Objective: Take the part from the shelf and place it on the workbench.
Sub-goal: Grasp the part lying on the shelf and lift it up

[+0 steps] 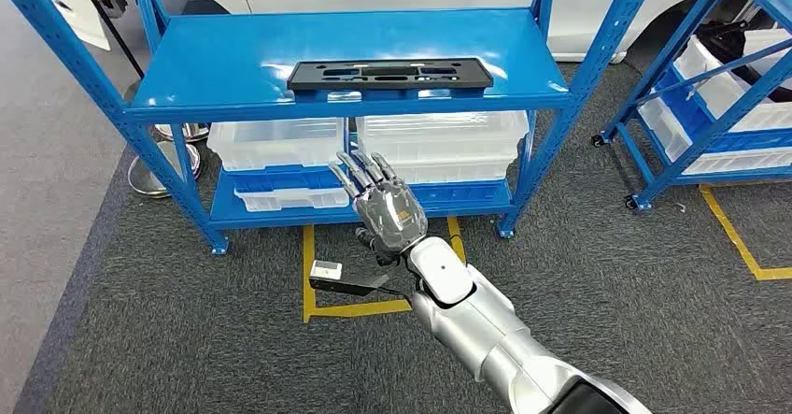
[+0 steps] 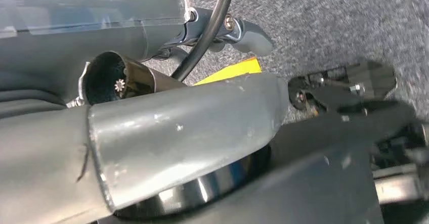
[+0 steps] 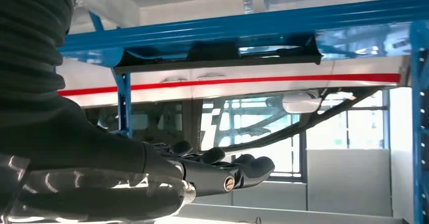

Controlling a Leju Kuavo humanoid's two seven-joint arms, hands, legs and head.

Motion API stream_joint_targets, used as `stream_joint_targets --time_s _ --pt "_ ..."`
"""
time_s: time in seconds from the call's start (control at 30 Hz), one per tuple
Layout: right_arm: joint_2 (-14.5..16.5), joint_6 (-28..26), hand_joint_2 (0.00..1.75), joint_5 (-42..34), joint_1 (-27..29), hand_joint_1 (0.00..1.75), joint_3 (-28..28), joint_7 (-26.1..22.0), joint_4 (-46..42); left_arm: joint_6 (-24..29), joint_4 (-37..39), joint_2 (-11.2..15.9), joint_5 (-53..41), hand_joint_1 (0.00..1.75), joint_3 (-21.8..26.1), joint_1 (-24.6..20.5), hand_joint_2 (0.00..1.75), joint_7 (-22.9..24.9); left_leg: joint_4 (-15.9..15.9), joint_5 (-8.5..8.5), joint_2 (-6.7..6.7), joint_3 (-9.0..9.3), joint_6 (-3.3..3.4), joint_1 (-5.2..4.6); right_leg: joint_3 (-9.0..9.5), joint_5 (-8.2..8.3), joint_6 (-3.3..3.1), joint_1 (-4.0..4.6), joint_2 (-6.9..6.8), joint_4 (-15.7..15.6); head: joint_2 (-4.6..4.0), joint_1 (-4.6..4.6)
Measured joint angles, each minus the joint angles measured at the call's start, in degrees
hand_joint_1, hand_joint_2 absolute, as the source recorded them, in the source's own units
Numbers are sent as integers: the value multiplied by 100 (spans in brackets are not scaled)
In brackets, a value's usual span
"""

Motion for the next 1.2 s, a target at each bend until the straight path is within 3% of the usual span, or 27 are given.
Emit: stream_joint_targets --time_s 0.07,0.17,0.2,0.23,0.3,0.37,0.4,0.47,0.57,0.6,0.67,0.7,0.73,0.77,0.83,0.87,0.9,1.03,1.1,1.2 --pt "-13 -3 175 -7 -7 0 -13 4 3 0 0 0 -10 0 0 -2 0 0 -5 -11 2 15 39 -7 -137 -141 12 1 -17 276 0 1" --pt "-53 -10 175 -14 -1 0 -33 9 28 0 1 1 -22 0 0 -1 0 0 -9 -51 4 52 121 -48 -757 -550 19 26 -35 1379 0 2" --pt "-69 -10 175 -15 8 0 -33 9 41 0 1 1 -22 0 0 2 0 0 -8 -70 1 72 138 -69 -923 -559 1 40 -35 1606 0 2" --pt "-84 -10 175 -15 14 0 -34 9 52 -1 2 2 -21 0 0 4 0 0 -8 -95 -5 102 153 -91 -986 -446 -36 61 -34 1614 0 2" --pt "-102 -11 175 -16 13 0 -35 10 64 -5 2 2 -21 0 0 6 0 0 -12 -160 -18 201 164 -140 -786 43 -171 127 -30 996 0 2" --pt "-113 -11 175 -22 4 0 -41 15 72 -13 2 -7 -20 0 0 5 0 -1 -27 -221 -20 284 148 -169 -488 362 -337 199 -35 321 0 -12" --pt "-119 -11 175 -25 1 0 -44 19 78 -16 2 -9 -19 0 0 4 0 -1 -36 -239 -18 299 129 -167 -406 390 -393 229 -39 146 0 -20" --pt "-131 -14 175 -28 -2 0 -52 27 85 -20 2 -9 -17 0 0 -1 0 -2 -78 -256 -7 320 75 -156 -342 345 -437 258 -40 24 0 -27" --pt "-137 -19 175 -26 -6 0 -74 55 87 -19 5 -2 -12 0 0 -3 0 -2 81 -389 21 291 7 -163 -134 345 -408 172 -47 -213 0 -34" --pt "-137 -20 175 -20 -12 0 -81 85 92 -16 7 3 -10 0 0 -4 0 -2 340 -497 24 161 -17 -156 -60 338 -395 142 -53 -272 0 -38" --pt "-149 -25 175 -3 -17 0 -102 163 119 -14 8 7 -6 0 0 -1 0 -2 1049 -721 22 -267 -79 -126 23 283 -392 138 -56 -299 0 -49" --pt "-161 -29 175 5 -12 0 -122 201 138 -14 8 10 -6 0 0 9 0 -1 1301 -744 23 -455 -108 -107 57 246 -382 135 -55 -293 0 -50" --pt "-176 -34 175 11 -7 0 -150 230 160 -12 9 15 -6 0 0 21 0 2 1369 -657 24 -559 -133 -88 96 204 -367 130 -50 -282 0 -51" --pt "-194 -39 175 14 -7 0 -187 253 183 -9 9 22 -6 0 0 34 0 4 1220 -455 25 -554 -153 -72 141 155 -345 120 -43 -264 0 -50" --pt "-232 -44 175 5 -20 0 -268 267 222 -2 9 34 -6 0 0 53 0 7 542 21 33 -324 -180 -49 221 37 -277 102 -30 -204 0 -51" --pt "-250 -44 175 -4 -30 0 -310 266 239 0 9 38 -6 0 0 54 0 7 234 141 31 -203 -169 -51 232 -18 -234 107 -25 -161 0 -58" --pt "-269 -43 175 -13 -38 0 -351 265 255 1 9 39 -6 0 0 52 0 7 61 172 26 -134 -137 -56 227 -57 -196 116 -23 -130 0 -60" --pt "-332 -53 175 -15 -51 0 -489 289 287 4 10 42 -4 0 0 61 0 6 -17 65 2 -56 47 -66 186 -116 -89 129 -21 -22 0 -62" --pt "-367 -64 175 -14 -69 0 -565 326 290 9 11 45 -3 0 0 65 0 5 -46 27 -1 22 114 -55 -38 -271 -40 113 -29 397 0 -59" --pt "-444 -71 175 -9 -69 0 -682 365 317 11 11 49 -3 0 0 66 0 5 -51 -58 -11 110 173 -76 -752 -587 -7 108 -35 1456 0 -58"
